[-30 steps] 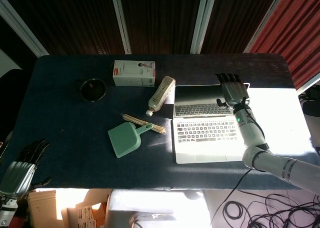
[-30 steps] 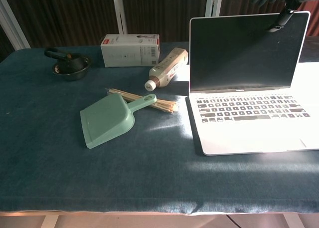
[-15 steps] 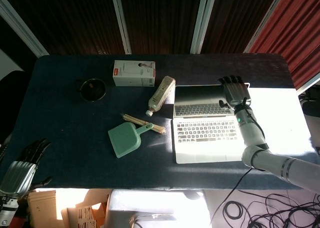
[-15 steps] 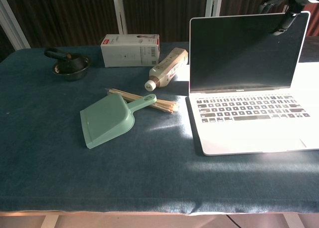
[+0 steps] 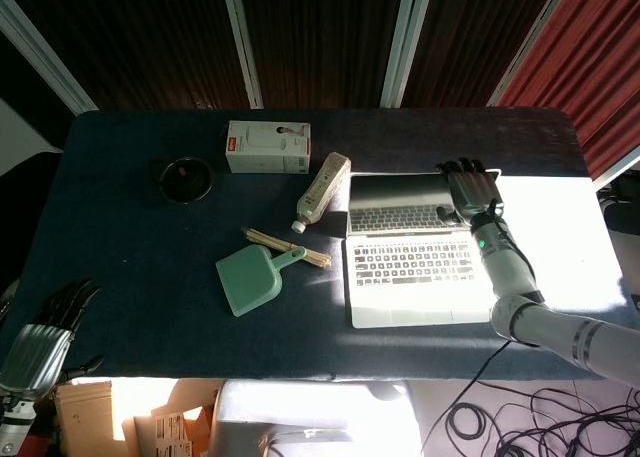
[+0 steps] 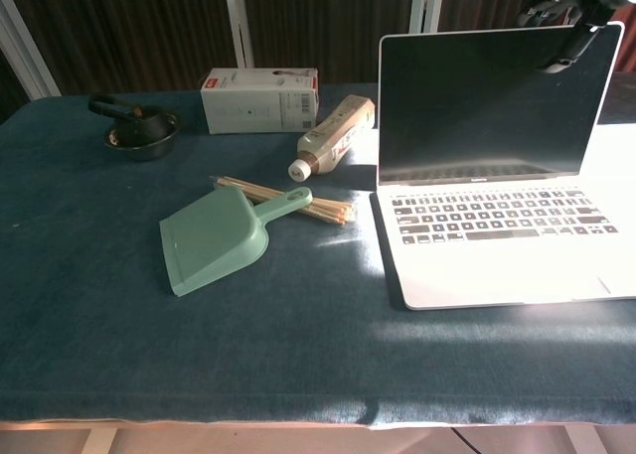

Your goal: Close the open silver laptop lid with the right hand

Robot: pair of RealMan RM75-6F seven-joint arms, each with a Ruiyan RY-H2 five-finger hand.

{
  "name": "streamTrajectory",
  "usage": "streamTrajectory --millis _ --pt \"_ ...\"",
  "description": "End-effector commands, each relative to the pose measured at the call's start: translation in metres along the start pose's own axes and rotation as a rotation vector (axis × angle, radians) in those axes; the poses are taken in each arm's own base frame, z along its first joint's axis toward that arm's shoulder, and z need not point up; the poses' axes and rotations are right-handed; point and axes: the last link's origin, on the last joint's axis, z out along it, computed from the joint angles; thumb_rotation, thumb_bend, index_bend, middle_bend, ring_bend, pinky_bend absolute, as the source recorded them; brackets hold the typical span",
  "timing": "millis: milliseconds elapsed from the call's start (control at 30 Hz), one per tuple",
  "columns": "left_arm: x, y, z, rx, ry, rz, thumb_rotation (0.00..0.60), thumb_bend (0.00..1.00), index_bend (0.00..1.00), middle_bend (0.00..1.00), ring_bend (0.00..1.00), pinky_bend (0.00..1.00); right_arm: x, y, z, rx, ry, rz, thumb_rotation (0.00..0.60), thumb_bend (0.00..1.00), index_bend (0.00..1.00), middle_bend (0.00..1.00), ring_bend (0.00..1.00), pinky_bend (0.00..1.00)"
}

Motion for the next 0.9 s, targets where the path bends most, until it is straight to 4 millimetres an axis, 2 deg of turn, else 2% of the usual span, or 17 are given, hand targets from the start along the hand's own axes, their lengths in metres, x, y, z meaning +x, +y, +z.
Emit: streamTrajectory --millis 33,400,600,700,833,900 --pt "0.000 0.001 -0.001 -0.003 0.001 0.001 0.600 0.03 0.00 0.03 0.01 0.14 0.002 0.000 -0.009 0.019 -0.009 -0.004 0.600 0.35 0.19 0.13 0.00 0.00" --pt "-0.002 0.004 -0.003 -0.014 -0.001 0.008 0.600 0.03 0.00 0.03 0.01 0.14 0.000 0.005 -0.050 0.083 -0.027 -0.065 0.600 0.35 0.18 0.13 0.00 0.00" --pt "-0.002 0.004 -0.004 -0.011 -0.002 0.011 0.600 0.03 0.00 0.03 0.01 0.14 -0.012 0.016 -0.075 0.104 -0.057 -0.113 0.600 0.35 0.15 0.13 0.00 0.01" --pt "-0.002 0.005 -0.004 -0.012 -0.005 0.010 0.600 0.03 0.00 0.03 0.01 0.14 -0.022 0.025 -0.087 0.118 -0.083 -0.129 0.600 0.35 0.12 0.13 0.00 0.08" --pt "-0.003 0.005 -0.003 -0.013 -0.009 0.011 0.600 0.03 0.00 0.03 0.01 0.14 -0.034 0.033 -0.098 0.136 -0.121 -0.134 0.600 0.35 0.05 0.10 0.00 0.23" --pt "-0.003 0.005 -0.003 -0.014 -0.010 0.012 0.600 0.03 0.00 0.03 0.01 0.14 -0.038 0.037 -0.102 0.146 -0.138 -0.133 0.600 0.35 0.04 0.09 0.00 0.26"
